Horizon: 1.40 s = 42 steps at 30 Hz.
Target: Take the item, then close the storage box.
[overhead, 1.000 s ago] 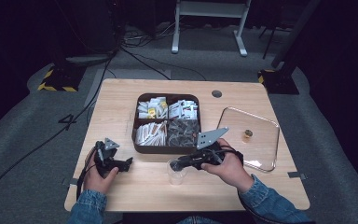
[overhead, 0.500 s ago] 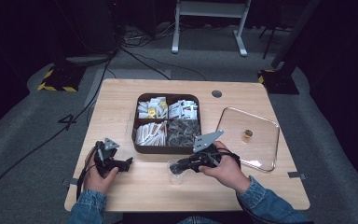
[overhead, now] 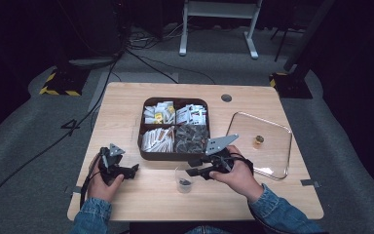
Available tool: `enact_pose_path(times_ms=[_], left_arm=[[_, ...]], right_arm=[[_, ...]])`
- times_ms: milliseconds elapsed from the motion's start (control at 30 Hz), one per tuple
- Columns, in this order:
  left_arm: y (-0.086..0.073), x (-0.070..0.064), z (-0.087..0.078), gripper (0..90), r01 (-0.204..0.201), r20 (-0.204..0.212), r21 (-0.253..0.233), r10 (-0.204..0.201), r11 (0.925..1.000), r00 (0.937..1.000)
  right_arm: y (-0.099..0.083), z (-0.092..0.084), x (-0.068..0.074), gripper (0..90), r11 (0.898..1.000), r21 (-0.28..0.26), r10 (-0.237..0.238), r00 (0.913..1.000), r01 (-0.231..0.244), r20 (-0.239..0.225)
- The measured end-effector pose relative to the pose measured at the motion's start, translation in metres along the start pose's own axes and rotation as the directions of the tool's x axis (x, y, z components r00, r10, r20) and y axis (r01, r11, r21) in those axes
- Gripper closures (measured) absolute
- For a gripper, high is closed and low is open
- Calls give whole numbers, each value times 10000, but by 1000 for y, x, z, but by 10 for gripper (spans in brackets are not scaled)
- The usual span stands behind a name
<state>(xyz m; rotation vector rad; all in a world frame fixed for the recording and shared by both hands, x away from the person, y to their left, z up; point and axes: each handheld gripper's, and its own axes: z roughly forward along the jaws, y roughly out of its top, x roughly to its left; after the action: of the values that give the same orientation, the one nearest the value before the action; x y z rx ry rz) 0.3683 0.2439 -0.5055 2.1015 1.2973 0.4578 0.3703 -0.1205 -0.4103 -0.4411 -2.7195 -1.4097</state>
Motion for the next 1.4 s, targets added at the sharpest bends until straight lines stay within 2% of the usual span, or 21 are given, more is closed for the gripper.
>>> enact_pose_path(times_ms=[233,400,733,867,900,933,1000,1067,1100,1200,1233,1267,1400], left_arm=[[0,0,0,4,3,37,-18,-3,10000,10000],[1,2,1,5,-26,50,-39,26,10000,10000],[3,3,2,5,34,54,-49,-34,10000,10000],[3,3,2,5,-27,18,-49,27,10000,10000],[3,3,2,5,-27,18,-49,27,10000,10000],[3,3,2,6,-28,12,-52,28,10000,10000],[3,3,2,6,-29,10,-50,29,10000,10000],[3,3,2,6,-29,8,-51,29,10000,10000],[3,3,2,6,-30,8,-49,30,10000,10000],[3,3,2,6,-33,8,-47,33,10000,10000],[3,3,2,6,-31,8,-49,31,10000,10000],[3,3,2,6,-28,7,-49,28,10000,10000],[3,3,2,6,-31,8,-50,31,10000,10000]], right_arm=[[0,-5,-3,573,9997,-225,132,9997,-127,197],[1,-12,-7,517,9992,-371,182,9985,-163,516],[-2,-37,-21,494,9965,-694,564,9881,-468,1433],[-5,-49,-31,477,9936,-866,870,9789,-719,1848],[-5,-49,-31,477,9936,-866,870,9789,-719,1848],[-6,-55,-37,475,9921,-940,1012,9733,-833,2061],[-7,-60,-43,471,9905,-1024,1128,9676,-916,2258],[-8,-62,-46,469,9896,-1059,1201,9651,-976,2327],[-9,-66,-52,467,9880,-1116,1320,9597,-1071,2483],[-11,-72,-59,456,9864,-1163,1442,9514,-1163,2720],[-11,-72,-59,456,9864,-1163,1442,9514,-1163,2720],[-13,-76,-63,447,9845,-1216,1566,9450,-1262,2872],[-17,-82,-72,434,9818,-1261,1764,9282,-1421,3275]])
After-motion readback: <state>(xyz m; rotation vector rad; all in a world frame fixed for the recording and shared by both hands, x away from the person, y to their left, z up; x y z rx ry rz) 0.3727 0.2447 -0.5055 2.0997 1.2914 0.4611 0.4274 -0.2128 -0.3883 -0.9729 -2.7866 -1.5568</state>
